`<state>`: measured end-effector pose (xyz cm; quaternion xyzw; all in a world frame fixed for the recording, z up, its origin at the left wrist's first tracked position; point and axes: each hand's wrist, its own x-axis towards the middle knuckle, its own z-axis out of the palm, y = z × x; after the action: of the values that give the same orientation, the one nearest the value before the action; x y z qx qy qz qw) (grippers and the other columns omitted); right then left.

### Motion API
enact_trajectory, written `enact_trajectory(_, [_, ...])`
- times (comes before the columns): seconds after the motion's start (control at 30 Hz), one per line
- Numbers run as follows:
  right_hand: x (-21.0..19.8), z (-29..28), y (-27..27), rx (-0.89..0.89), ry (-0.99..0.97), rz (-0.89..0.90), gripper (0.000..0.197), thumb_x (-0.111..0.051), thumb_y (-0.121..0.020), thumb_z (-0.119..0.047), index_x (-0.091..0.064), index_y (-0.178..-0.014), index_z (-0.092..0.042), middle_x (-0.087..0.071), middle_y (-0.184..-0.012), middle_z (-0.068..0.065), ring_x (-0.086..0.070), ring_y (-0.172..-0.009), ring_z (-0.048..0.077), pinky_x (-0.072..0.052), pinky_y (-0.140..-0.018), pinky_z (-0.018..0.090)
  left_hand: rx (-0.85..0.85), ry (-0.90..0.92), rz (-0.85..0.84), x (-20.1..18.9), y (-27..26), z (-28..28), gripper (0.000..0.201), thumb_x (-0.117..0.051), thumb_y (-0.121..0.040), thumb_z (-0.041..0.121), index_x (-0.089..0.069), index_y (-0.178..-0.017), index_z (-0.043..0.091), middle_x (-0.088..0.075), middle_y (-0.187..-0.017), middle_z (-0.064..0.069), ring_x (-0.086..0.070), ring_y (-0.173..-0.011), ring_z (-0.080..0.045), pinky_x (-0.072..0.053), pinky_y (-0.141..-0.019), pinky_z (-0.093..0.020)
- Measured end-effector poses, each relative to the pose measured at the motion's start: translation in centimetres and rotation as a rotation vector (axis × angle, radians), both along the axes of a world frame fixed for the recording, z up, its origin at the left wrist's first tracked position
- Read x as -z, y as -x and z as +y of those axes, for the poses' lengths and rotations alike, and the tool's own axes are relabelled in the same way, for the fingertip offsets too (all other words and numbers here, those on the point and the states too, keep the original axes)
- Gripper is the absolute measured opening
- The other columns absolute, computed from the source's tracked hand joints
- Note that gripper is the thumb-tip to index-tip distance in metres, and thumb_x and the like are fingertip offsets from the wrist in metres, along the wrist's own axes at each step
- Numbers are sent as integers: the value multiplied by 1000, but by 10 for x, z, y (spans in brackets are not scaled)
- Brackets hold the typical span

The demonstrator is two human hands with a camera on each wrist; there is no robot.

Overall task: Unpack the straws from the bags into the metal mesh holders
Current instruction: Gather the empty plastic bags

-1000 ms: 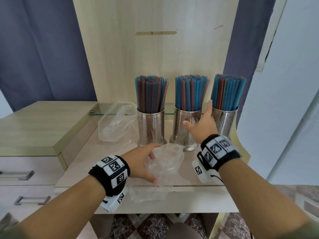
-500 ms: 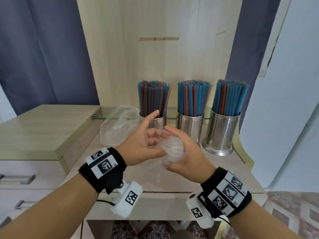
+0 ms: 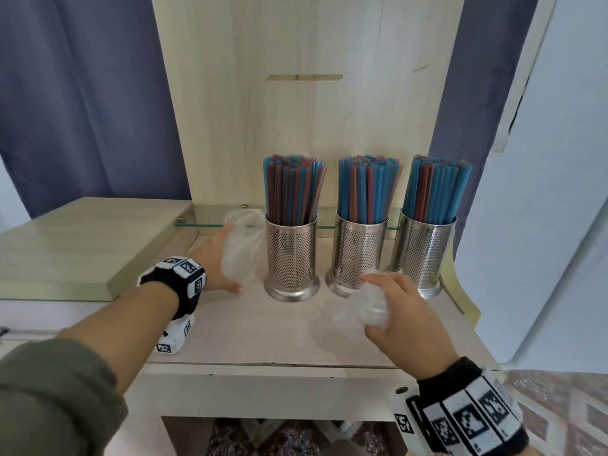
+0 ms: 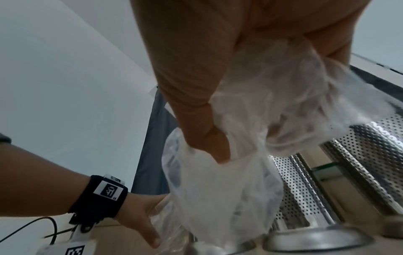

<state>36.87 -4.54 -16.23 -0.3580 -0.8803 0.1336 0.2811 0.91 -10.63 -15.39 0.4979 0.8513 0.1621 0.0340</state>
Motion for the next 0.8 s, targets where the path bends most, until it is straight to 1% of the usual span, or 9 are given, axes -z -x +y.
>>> enact_trajectory(0.17, [9,-3,-8,25,97,-30,69,-76,-73,-18,-50,-135,-33,-43,-135,-9,-59,-108,18,-51,-89,31,-115,119,22,3,-3,-5,86,-75,-77,39,-28,-147,22,-49,-140,-8,-51,-122,-28,-44,-96,-33])
enact_trajectory(0.27, [12,-2,-3,11,125,-20,69,-77,-72,-17,-51,-135,-31,-44,-135,-8,-58,-108,17,-49,-92,29,-179,71,70,-9,-5,-26,63,-71,-79,44,-47,-133,21,-57,-123,-5,-55,-109,-26,-44,-88,-31])
enact_trajectory(0.33, [13,-1,5,-5,110,1,69,-78,-72,-17,-52,-134,-30,-44,-135,-7,-57,-106,16,-48,-91,27,-167,7,148,-13,-6,-46,55,-68,-74,50,-55,-122,27,-55,-120,-3,-51,-112,-27,-42,-94,-34])
enact_trajectory(0.43, [13,-2,24,-57,73,125,71,-81,-70,-16,-53,-133,-28,-46,-133,-5,-48,-103,5,-42,-93,17,7,-140,208,-14,-24,-71,40,-66,-62,58,-57,-97,40,-39,-140,-2,-31,-135,-29,-31,-109,-42])
enact_trajectory(0.5, [10,-5,42,-122,53,260,74,-82,-68,-12,-52,-135,-23,-48,-133,-3,-41,-110,-3,-32,-98,3,223,-304,104,-18,-51,-82,31,-72,-60,49,-53,-83,40,-22,-157,-1,-16,-146,-27,-23,-115,-47])
enact_trajectory(0.57, [7,-10,61,-195,98,394,82,-83,-68,-11,-44,-140,-18,-47,-136,-3,-38,-119,-4,-25,-100,-1,447,-433,33,-20,-79,-87,35,-77,-62,42,-48,-80,36,-12,-162,4,-7,-150,-22,-19,-117,-48])
enact_trajectory(0.63, [1,-19,75,-329,291,513,97,-83,-68,-12,-27,-147,-21,-45,-138,-3,-46,-125,4,-37,-107,15,607,-489,-37,-16,-101,-87,51,-83,-61,40,-41,-90,38,-13,-161,5,-6,-150,-16,-22,-117,-44])
enact_trajectory(0.73, [-3,-32,87,-615,626,571,109,-70,-68,-3,-2,-148,-32,-46,-136,-5,-55,-122,5,-50,-101,32,615,-457,-163,-7,-118,-81,100,-87,-49,58,-17,-120,49,-2,-161,4,-4,-149,-8,-21,-118,-28])
enact_trajectory(0.8, [-4,-30,98,-676,865,563,108,-68,-64,-8,-6,-146,-41,-50,-129,-16,-56,-120,0,-48,-101,31,570,-514,-104,1,-113,-74,110,-88,-49,55,-15,-132,50,-15,-156,3,-18,-145,-6,-26,-117,-26])
